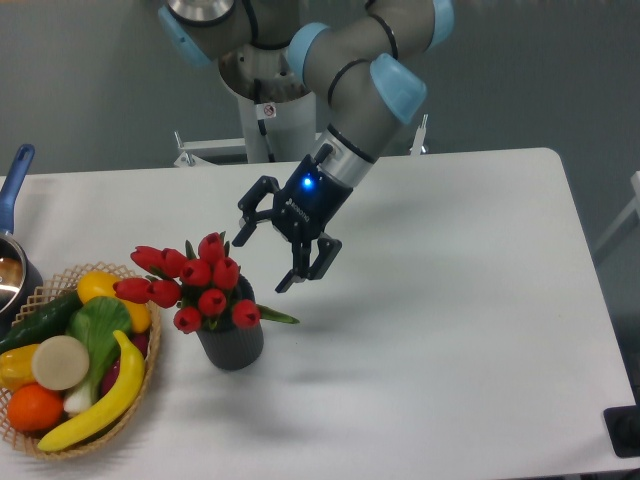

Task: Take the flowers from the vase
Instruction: 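Move the open gripper down toward the red tulip stems in the vase, then lower the gripper around the tulip stems just below the blooms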

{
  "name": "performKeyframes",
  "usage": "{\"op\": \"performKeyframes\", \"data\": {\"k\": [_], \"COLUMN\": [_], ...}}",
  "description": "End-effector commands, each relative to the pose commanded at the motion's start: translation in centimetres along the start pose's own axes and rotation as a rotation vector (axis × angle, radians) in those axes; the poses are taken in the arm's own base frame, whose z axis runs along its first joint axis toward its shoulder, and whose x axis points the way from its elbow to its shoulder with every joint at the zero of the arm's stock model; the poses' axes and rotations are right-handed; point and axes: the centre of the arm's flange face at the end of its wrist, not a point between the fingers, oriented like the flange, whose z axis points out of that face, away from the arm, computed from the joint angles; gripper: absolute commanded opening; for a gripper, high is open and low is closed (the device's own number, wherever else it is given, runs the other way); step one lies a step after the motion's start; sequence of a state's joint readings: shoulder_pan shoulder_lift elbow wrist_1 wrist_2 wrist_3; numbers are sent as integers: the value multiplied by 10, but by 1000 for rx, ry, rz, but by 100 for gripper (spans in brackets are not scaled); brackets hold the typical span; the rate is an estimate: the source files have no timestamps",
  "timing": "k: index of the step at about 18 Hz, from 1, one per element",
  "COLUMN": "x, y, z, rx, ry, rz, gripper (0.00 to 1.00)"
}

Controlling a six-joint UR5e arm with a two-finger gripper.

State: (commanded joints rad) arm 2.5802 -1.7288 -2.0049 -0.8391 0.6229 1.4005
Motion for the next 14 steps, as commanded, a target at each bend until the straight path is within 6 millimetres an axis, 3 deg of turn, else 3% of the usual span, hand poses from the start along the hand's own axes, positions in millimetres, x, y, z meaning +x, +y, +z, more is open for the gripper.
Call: {"op": "performKeyframes", "data": {"k": [14], "x": [1], "y": [-1], "z": [26], "rx": [49], "ry": [61], "rz": [-39], "gripper": [100]}}
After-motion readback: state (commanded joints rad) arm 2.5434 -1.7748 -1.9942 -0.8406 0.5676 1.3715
